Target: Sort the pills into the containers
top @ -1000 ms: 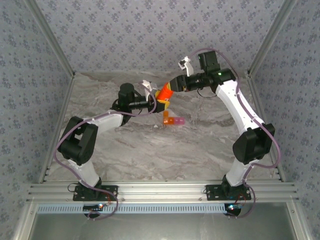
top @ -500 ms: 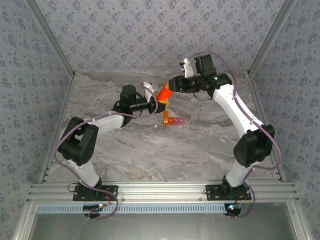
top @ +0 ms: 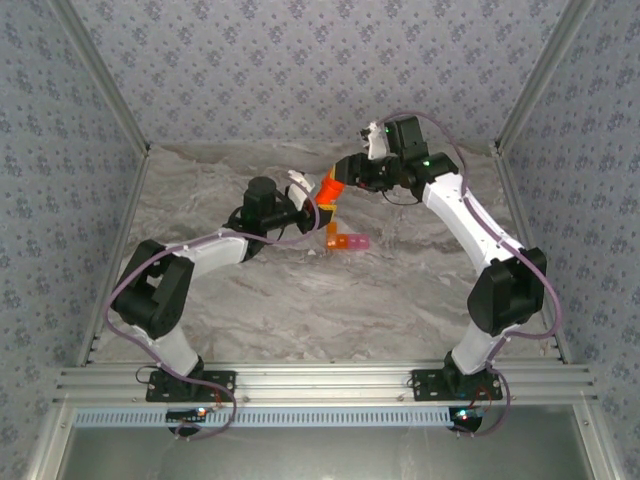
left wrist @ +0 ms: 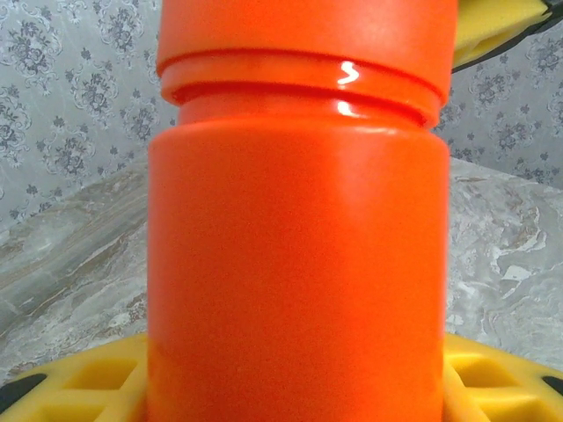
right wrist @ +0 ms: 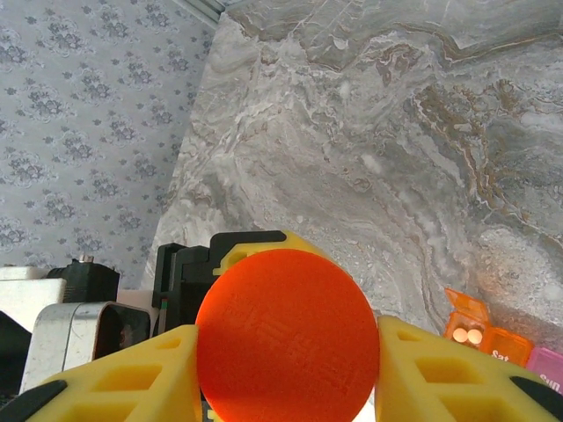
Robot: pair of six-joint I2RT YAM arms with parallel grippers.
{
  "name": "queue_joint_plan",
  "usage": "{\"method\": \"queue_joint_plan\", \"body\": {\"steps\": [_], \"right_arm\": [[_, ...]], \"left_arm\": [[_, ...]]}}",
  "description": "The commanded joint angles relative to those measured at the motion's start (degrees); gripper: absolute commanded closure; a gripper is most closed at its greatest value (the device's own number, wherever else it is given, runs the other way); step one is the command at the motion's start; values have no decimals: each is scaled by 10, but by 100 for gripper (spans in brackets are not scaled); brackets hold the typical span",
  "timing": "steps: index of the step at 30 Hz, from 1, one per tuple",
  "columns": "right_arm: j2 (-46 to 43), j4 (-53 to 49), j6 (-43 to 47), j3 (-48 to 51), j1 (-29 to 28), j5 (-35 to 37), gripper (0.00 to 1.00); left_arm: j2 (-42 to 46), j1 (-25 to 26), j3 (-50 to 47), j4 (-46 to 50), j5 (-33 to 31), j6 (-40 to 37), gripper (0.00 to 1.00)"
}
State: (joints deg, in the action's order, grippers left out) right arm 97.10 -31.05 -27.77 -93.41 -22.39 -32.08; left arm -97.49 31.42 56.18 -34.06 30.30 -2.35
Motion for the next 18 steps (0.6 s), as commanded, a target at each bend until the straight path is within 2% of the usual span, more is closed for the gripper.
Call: {"method": "queue_joint_plan", "body": {"steps": [1,12,18], "right_arm": [[6,-18,-11,-14,-10,-14,50],[-8,-49,2,-72,43,-38,30],[-23,-48,50,-63,69,-74,22]], "left_arm": [[17,18,17,-69,30,-10,100],[-13,-4,16,-108,63,43,100],[-13,-15,21,-101,112,56,100]]}}
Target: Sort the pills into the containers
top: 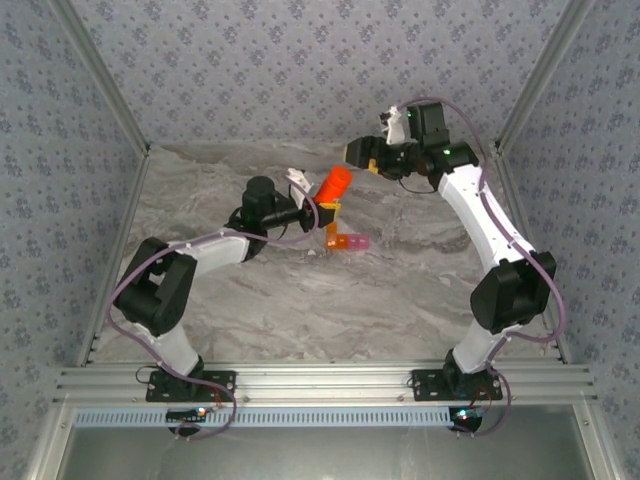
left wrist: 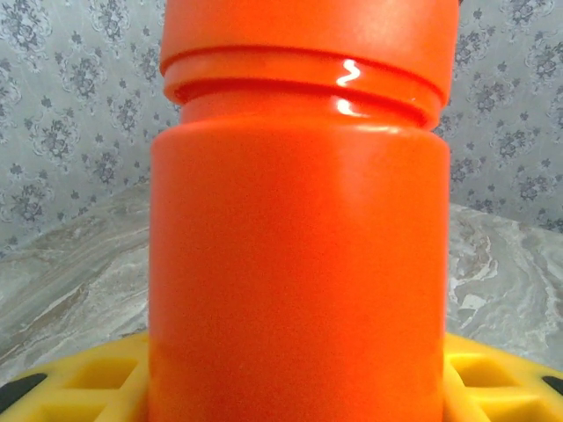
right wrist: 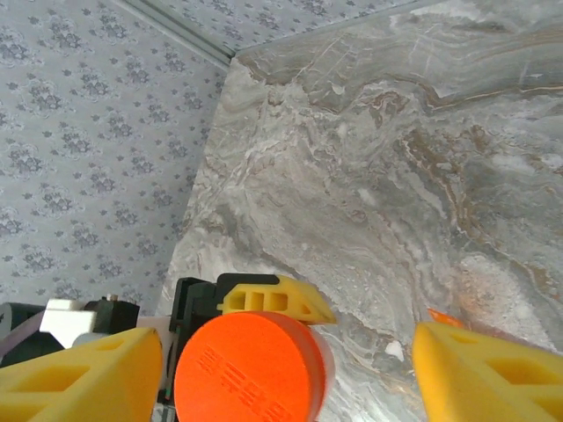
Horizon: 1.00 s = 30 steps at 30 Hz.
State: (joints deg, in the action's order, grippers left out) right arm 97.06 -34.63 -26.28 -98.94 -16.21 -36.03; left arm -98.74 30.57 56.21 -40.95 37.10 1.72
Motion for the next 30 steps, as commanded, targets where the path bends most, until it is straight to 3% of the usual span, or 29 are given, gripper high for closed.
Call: {"method": "queue_joint_plan", "body": {"steps": [1,7,17,30], "right_arm": [[-23,-16,61,-7,10,-44,21],[-20,-66,199,-19,5,-79,17],[2,-98,225,-49,-20,-84,15],[20,-109,227,-53,-32,-70,23]], "left_arm": [[-1,-9,24,-28,60,19,100],[-11,-18,50,8,129,33,100],[-20,-18,63,16,143,36,100],[-21,-18,66,15,145,40,100]]}}
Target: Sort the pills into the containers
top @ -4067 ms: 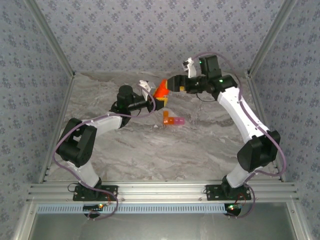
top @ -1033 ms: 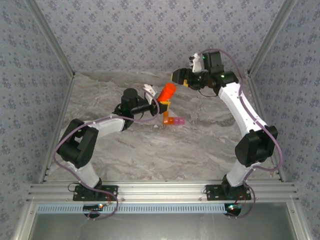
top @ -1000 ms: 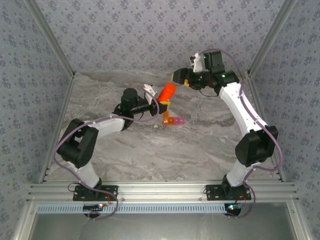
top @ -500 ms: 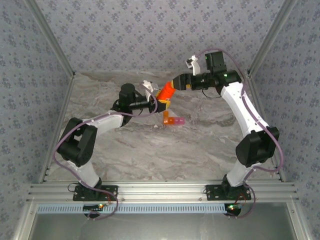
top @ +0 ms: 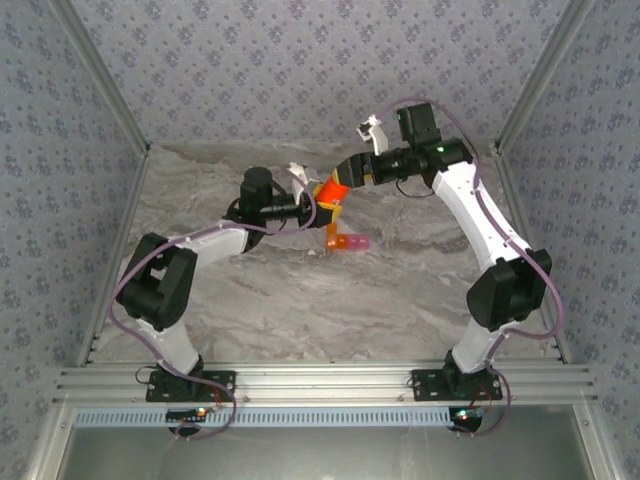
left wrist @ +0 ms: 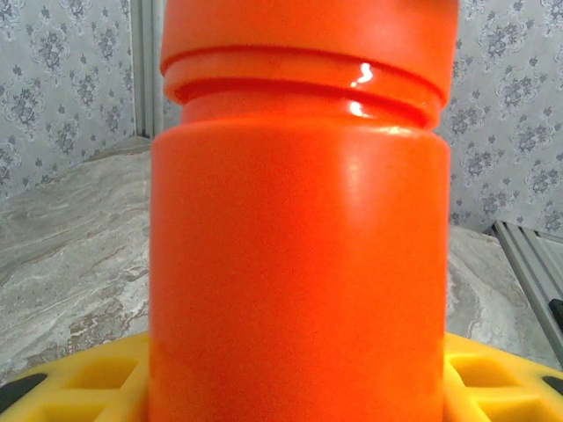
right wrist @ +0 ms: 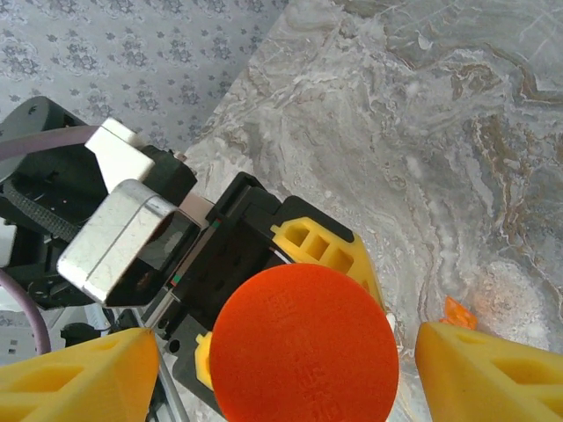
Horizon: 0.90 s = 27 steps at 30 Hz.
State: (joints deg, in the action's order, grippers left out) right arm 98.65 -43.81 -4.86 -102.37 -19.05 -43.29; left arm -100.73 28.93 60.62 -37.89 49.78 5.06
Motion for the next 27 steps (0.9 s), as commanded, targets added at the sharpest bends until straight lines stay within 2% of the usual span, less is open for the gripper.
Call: {"method": "queue_joint_plan", "body": {"steps": [1,7,13,22,27], "right_arm": [[4,-17,13,-19,-4,1,25],[6,-19,13,-17,-5,2,42],[7,-7,-21,2,-14,36,52],[-7,110,-191,93,-32,86,56],[-20,178,-275,146,-38,107,58]], "left_arm": [[-2,-1,23,-15,18,6,100],[-3,-1,26,-14,17,8,100],[0,0,27,-13,-1,4,100],[38,28,-4,-5,-133,-75,100],[46,45,-16,-12,-182,-101,100]]}}
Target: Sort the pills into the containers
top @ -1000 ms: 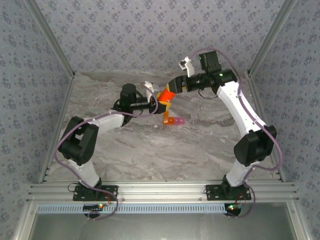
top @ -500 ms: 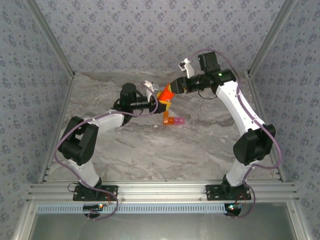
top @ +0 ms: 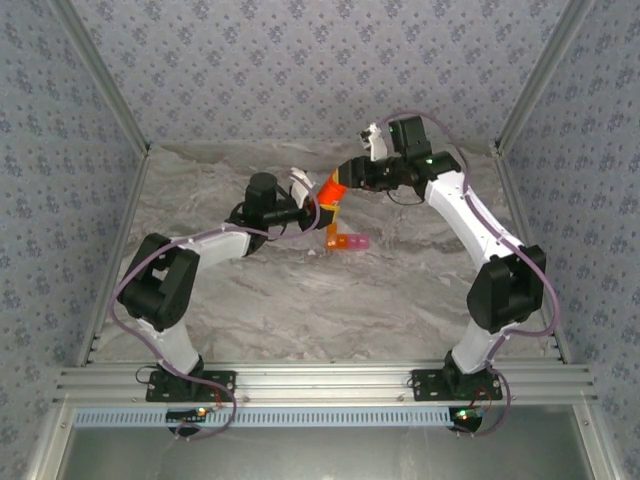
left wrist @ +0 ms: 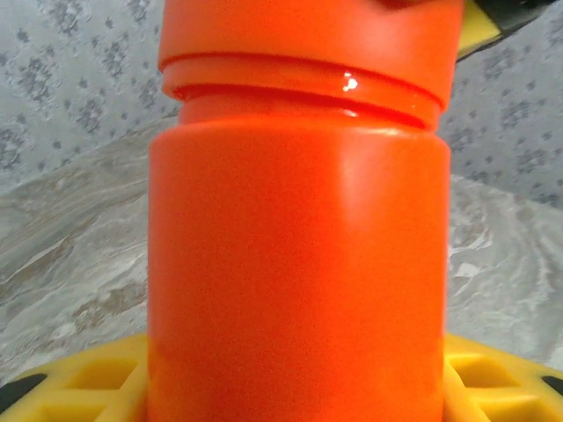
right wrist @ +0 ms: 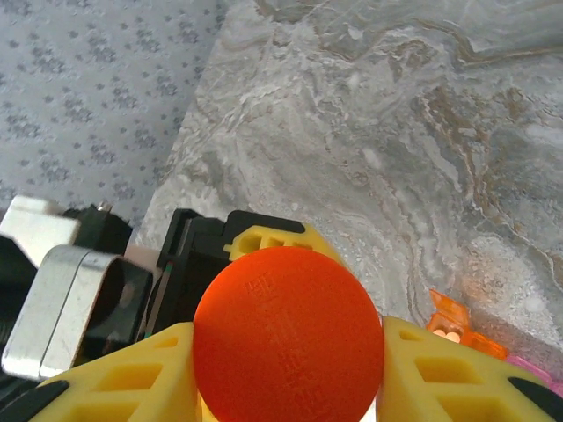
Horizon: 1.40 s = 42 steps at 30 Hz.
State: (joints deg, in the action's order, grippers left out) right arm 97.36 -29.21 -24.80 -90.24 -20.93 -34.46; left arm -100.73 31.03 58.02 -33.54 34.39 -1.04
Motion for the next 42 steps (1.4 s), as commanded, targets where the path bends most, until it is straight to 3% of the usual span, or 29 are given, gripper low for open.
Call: {"method": "queue_joint_plan", "body": {"steps": [1,13,27,32,42], "right_arm": [[-8,36,-82,29,-22,24,57],[-2,8,-87,5,-26,20,54],[-53,-8,-52,-31,43,-31,19],[-71,-8,7,-32,57,-79,16],[-67,-97,180,-87,39,-58,16]], "left_arm": [[46,27,9,-53,-35,-44,100],[39,32,9,-55,-39,-44,100],[28,4,7,-68,-1,-6,100],[27,-12,12,-71,47,16,100],[6,-34,49,-81,193,96,100]]}}
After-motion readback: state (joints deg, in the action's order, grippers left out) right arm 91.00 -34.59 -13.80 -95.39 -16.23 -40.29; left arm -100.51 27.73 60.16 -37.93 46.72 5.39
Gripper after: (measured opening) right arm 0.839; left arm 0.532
